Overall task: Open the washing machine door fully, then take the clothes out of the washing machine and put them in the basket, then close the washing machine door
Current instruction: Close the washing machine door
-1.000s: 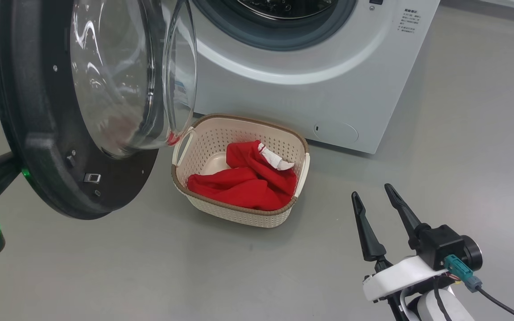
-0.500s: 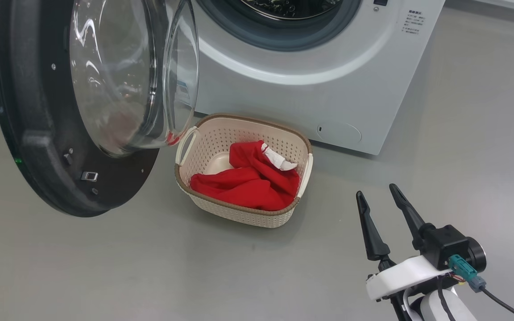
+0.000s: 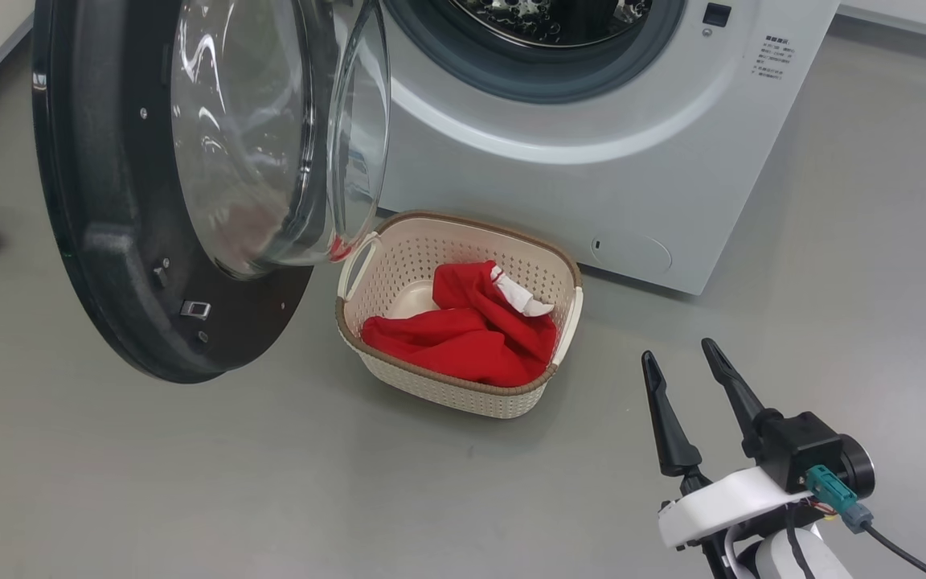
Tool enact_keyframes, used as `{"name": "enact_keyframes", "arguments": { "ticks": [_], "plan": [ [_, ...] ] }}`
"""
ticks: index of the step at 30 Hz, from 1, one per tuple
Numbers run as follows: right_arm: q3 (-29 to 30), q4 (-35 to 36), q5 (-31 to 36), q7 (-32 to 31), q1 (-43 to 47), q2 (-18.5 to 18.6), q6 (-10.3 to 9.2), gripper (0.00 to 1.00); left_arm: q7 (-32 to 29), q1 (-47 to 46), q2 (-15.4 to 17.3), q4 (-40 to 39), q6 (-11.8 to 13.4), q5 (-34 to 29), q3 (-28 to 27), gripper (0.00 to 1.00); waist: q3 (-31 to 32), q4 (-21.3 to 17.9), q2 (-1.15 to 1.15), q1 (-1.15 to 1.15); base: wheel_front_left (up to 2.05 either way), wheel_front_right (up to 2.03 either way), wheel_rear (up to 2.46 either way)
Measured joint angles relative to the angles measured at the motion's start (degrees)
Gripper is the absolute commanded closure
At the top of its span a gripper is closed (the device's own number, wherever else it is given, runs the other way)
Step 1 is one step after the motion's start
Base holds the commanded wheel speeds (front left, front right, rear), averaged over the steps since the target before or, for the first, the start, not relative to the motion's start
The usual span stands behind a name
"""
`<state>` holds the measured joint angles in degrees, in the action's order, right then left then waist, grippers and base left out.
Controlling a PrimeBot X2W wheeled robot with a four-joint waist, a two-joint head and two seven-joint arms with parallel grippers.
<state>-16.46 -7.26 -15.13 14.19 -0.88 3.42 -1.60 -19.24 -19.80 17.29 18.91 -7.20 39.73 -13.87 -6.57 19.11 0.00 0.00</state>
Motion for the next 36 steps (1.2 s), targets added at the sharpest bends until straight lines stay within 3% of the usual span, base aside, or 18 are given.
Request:
{"name": "enact_keyframes", "arguments": {
  "ticks": [13,15,16,27,36],
  "plan": [
    [-0.14,0.0,-0.48,0.0,0.27,-0.13,0.0,0.0,19.04,10.72,0.27,-3.45,0.0,-7.68,3.92,1.0,0.63,-0.21,0.0,0.0,0.0,0.0,0.0],
    [-0.14,0.01,-0.48,0.0,0.28,-0.13,0.0,0.0,21.25,11.85,0.16,-3.34,0.0,-9.5,3.99,0.56,0.7,-0.24,0.0,0.0,0.0,0.0,0.0],
    [-0.14,0.02,-0.48,0.0,0.28,-0.14,0.0,0.0,22.18,12.36,0.16,-3.3,0.0,-10.25,3.97,0.0,0.73,-0.26,0.0,0.0,0.0,0.0,0.0],
    [-0.29,0.04,-0.48,0.0,0.34,-0.2,0.0,0.0,27.75,14.36,-0.59,-1.74,0.0,-11.1,4.48,0.0,1.09,-0.38,0.0,0.0,0.0,0.0,0.0],
    [-0.32,0.12,-0.49,0.0,0.36,-0.21,0.0,0.0,28.97,15.21,-0.58,-0.85,0.0,-11.25,5.11,0.0,1.13,-0.47,0.0,0.0,0.0,0.0,0.0]
  ]
}}
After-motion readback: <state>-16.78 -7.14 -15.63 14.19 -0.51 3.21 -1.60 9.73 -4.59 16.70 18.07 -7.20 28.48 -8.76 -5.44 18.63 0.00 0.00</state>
